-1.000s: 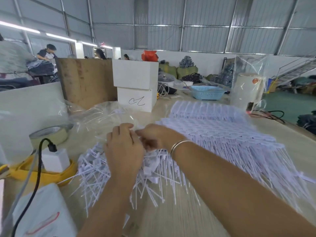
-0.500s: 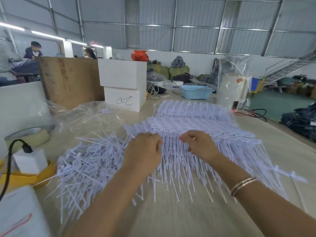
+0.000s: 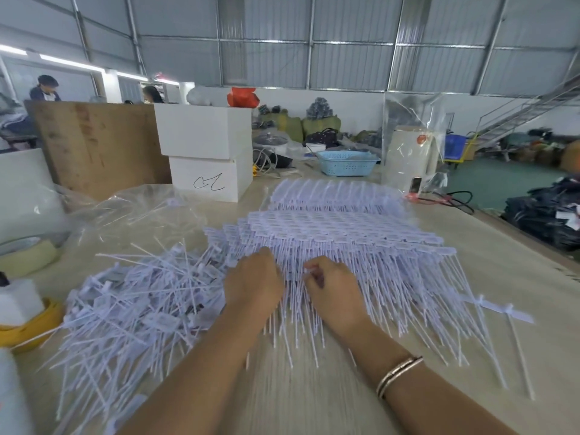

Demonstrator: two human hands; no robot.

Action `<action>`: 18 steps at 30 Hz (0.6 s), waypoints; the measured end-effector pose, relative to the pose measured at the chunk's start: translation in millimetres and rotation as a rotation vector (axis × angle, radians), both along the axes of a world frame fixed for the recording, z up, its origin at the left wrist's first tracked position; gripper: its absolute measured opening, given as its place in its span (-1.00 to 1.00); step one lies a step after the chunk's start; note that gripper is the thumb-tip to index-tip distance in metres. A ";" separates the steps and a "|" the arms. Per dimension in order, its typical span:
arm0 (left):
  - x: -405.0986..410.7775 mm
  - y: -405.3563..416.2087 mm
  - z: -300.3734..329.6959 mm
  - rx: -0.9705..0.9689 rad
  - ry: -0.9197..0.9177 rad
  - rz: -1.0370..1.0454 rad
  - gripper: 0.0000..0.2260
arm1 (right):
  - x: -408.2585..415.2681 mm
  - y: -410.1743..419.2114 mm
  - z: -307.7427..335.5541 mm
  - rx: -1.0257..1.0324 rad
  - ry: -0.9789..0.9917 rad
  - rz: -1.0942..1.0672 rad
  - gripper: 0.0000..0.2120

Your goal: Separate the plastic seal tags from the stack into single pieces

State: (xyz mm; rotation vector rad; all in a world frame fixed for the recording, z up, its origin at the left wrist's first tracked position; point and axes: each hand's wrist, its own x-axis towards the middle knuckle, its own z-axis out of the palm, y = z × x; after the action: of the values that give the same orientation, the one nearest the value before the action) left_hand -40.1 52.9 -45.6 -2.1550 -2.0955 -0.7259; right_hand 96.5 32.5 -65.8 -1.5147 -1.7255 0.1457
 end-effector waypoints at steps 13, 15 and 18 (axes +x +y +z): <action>-22.4 11.2 -5.2 0.020 0.168 0.130 -0.70 | 4.9 -1.8 -9.0 -0.010 -0.265 -0.053 -0.74; -23.8 14.7 -6.7 0.046 0.194 0.144 -0.70 | 4.6 -2.0 -8.5 -0.019 -0.272 -0.043 -0.74; -24.8 16.6 -8.5 0.108 0.227 0.141 -0.73 | 5.1 -2.6 -7.1 -0.026 -0.275 -0.040 -0.74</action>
State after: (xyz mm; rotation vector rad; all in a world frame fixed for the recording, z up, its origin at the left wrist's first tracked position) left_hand -64.9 69.5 -54.1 -1.9115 -2.0170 -0.5386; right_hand 101.6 29.9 -72.9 -1.6479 -1.9109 -0.0643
